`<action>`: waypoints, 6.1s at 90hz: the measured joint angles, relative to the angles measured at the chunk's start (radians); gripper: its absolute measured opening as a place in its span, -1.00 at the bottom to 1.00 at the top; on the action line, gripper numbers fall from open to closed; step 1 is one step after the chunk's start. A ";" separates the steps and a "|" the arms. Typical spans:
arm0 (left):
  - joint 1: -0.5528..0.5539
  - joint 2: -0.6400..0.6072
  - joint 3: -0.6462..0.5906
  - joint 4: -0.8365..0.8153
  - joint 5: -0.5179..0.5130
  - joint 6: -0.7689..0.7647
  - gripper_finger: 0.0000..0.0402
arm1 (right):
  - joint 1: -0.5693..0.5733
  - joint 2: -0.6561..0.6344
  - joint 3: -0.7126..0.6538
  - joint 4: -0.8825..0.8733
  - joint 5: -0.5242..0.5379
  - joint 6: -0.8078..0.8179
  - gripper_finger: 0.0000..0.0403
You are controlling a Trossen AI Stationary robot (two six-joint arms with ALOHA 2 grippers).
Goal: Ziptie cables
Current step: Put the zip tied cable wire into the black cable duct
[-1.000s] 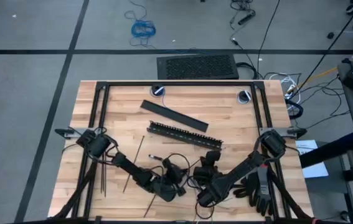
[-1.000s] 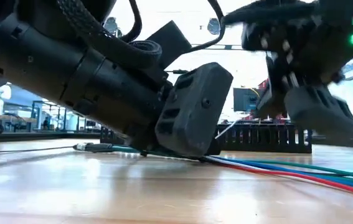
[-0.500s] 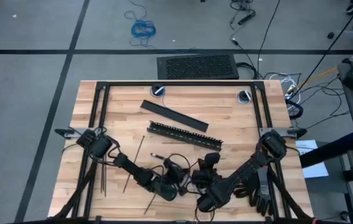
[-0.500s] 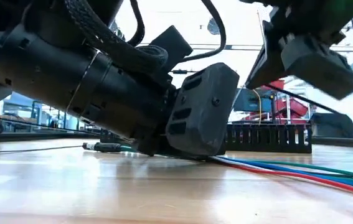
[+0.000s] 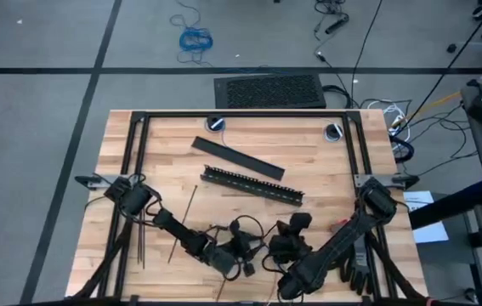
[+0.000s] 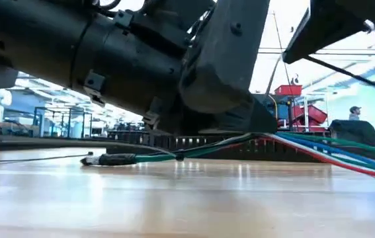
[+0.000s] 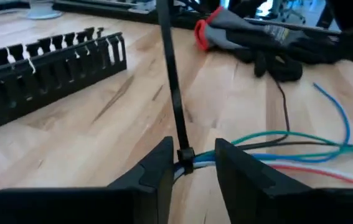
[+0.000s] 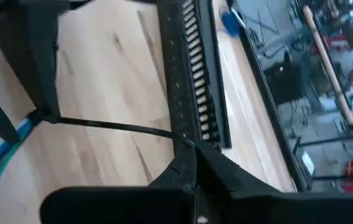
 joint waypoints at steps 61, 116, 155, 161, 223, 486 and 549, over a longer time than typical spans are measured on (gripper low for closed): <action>0.031 -0.155 -0.001 -0.055 0.260 -0.125 -0.42 | 0.074 0.000 -0.047 -0.059 -0.026 0.406 -0.83; 0.072 -0.106 0.001 -0.241 0.258 -0.317 -0.42 | -0.019 0.001 -0.295 0.049 0.012 0.205 -0.97; 0.152 -0.098 0.006 -0.534 0.113 -0.447 -0.42 | -0.080 0.000 -0.287 0.493 -0.139 -0.259 -1.00; 0.151 -0.097 0.006 -0.543 0.107 -0.448 -0.42 | -0.064 0.000 -0.274 0.535 -0.167 -0.297 -1.00; -0.066 -0.269 -0.001 -0.804 -0.289 -0.438 -0.49 | 0.013 -0.002 -0.178 0.680 -0.273 -0.393 -1.00; -0.196 -0.385 -0.031 -1.138 -0.354 -0.545 -0.50 | 0.045 0.159 0.015 0.664 -0.361 -0.175 -0.90; 0.022 -0.333 -0.048 -0.989 0.178 0.084 -0.32 | 0.190 0.066 0.003 0.280 -0.336 0.238 0.16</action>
